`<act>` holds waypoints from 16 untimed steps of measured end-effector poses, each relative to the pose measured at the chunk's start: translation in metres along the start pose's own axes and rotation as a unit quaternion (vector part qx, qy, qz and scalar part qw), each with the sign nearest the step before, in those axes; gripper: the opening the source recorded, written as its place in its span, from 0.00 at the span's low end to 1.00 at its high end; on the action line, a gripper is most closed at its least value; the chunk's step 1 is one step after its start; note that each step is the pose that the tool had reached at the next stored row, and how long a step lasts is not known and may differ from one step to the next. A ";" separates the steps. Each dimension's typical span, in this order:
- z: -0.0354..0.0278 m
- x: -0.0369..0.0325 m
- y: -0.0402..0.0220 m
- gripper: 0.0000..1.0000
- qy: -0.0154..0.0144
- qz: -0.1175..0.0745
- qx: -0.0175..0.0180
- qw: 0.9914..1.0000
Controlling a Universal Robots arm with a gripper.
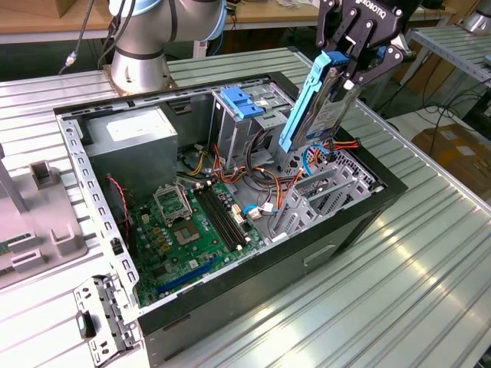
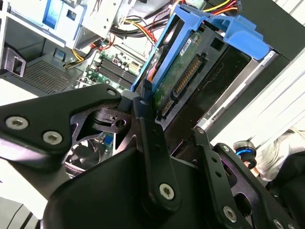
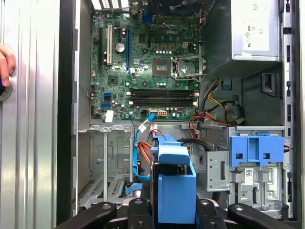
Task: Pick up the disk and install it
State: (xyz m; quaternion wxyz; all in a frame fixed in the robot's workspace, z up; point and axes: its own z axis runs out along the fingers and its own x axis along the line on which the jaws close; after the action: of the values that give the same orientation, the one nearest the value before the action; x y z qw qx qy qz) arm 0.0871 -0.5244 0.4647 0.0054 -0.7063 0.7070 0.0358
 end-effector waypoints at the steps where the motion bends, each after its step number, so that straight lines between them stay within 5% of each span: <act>1: -0.0003 0.0007 0.0000 0.36 0.000 0.000 0.000 1.000; 4: -0.0006 0.0039 0.0004 0.36 0.000 0.000 0.000 1.000; 11: 0.0001 0.0069 0.0206 0.36 -0.008 0.000 0.000 1.000; 16: 0.0000 0.0159 0.0290 0.36 -0.008 0.000 0.000 1.000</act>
State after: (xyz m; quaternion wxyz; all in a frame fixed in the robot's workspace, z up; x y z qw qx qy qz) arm 0.0580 -0.5403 0.4651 0.0115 -0.7062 0.7067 0.0413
